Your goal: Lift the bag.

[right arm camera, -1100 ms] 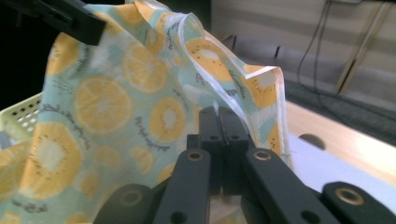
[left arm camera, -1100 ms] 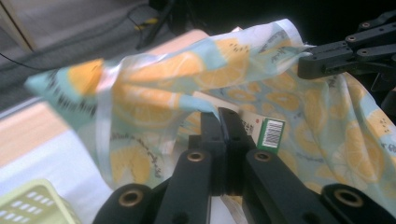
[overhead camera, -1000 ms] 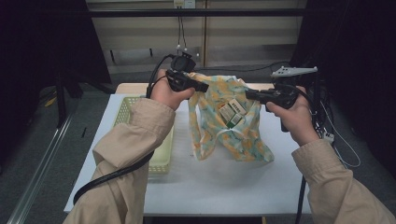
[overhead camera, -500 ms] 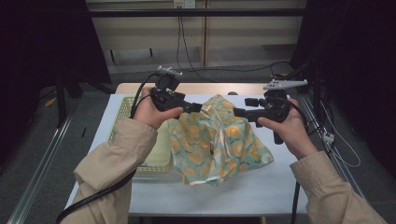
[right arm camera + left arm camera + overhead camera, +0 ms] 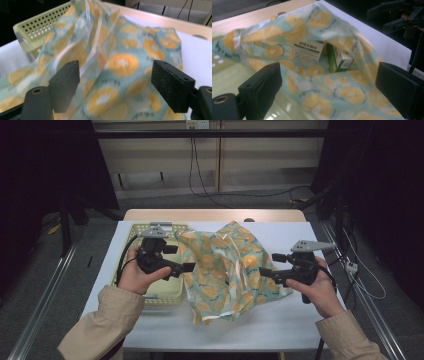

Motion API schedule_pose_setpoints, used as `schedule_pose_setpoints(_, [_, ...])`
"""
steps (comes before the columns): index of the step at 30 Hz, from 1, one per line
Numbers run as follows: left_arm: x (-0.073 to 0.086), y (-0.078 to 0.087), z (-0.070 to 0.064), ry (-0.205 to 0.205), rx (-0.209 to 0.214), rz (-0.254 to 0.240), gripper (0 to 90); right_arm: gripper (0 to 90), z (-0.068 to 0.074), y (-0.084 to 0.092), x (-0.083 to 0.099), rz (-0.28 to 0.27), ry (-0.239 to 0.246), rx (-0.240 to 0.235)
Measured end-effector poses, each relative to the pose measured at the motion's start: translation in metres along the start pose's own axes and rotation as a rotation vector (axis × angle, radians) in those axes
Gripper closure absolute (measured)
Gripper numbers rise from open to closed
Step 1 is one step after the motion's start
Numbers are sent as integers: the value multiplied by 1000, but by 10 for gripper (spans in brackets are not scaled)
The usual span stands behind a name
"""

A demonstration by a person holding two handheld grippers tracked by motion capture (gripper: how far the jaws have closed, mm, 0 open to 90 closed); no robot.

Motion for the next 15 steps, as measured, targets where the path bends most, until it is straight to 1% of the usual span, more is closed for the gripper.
schedule_pose_setpoints(1, [3,1,0,5,2,-9,66,223,0,0,0,0,0,0])
schedule_pose_setpoints(2, [10,3,0,2,-1,-9,66,222,0,-1,5,2,-2,0])
schedule_pose_setpoints(4, [19,5,-1,-3,-4,-27,66,220,-1,-3,19,10,-8,7])
schedule_pose_setpoints(5, [23,7,-1,-11,-11,-28,67,220,-1,-4,25,12,-8,13])
schedule_pose_setpoints(7, [31,9,-1,-15,-27,-32,69,225,-1,-6,36,21,-8,11])
schedule_pose_setpoints(8, [36,10,-1,-12,-25,-39,69,226,-1,-7,40,22,-8,7])
schedule_pose_setpoints(9, [41,11,-1,-13,-31,-32,69,226,-3,-8,51,26,-11,19])
schedule_pose_setpoints(11, [49,11,0,-25,-37,-34,70,225,-3,-8,54,23,-10,18])
schedule_pose_setpoints(12, [53,12,0,-21,-37,-36,71,222,-3,-8,58,24,-15,15])
schedule_pose_setpoints(13, [56,12,0,-20,-42,-33,71,215,-3,-8,61,32,-14,23])
schedule_pose_setpoints(14, [61,11,1,-19,-44,-41,71,210,-3,-8,62,37,-7,26])
schedule_pose_setpoints(15, [66,11,1,-19,-50,-37,71,212,-3,-7,64,37,1,32])
Point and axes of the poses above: each handheld gripper's, and its own axes: y roughly backward along the jaws, x roughly out of its underside, z roughly to its left, the point moved 6 cm from there along -y, roughly forward along the jaws, and after that the axes turned 12 degrees about z, right-handed, at the moved point
